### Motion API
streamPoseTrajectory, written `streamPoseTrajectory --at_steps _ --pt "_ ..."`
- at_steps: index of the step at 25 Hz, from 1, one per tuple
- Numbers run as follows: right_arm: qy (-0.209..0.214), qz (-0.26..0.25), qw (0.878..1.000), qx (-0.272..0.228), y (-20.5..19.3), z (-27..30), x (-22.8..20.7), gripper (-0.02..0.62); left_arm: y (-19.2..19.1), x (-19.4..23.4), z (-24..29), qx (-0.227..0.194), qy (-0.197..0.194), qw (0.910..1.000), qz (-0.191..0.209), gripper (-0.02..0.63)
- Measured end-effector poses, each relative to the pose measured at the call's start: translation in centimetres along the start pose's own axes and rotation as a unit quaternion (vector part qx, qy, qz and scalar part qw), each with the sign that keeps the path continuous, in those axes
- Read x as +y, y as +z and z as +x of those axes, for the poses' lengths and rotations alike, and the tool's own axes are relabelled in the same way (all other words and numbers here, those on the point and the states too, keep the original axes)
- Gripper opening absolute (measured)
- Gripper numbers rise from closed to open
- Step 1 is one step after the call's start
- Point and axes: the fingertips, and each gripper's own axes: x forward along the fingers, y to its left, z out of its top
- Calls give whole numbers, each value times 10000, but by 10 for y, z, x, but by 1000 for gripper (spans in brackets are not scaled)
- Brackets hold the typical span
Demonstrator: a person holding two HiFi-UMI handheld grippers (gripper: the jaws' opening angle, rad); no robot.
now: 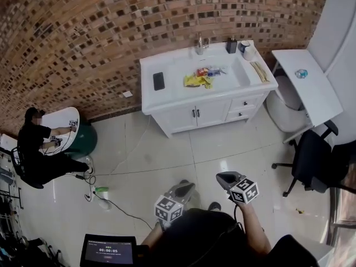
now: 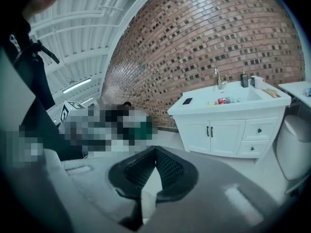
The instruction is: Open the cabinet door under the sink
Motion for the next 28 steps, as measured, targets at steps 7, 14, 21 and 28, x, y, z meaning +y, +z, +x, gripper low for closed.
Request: streamPoseTrajectory --at_steps 7,14,21,28 --pt "177 -286 9993 186 61 66 -5 -9 32 76 -2 -178 176 9994 -235 15" --pt "426 -458 9970 463 88 122 12 -9 48 132 1 -153 181 9992 -314 15" --pt "924 -614 9893 942 82 142 9 -9 74 159 34 -72 203 9993 -321 15" --pt "1172 -632 9823 1318 87 130 -74 -9 112 154 101 21 339 9987 -383 15"
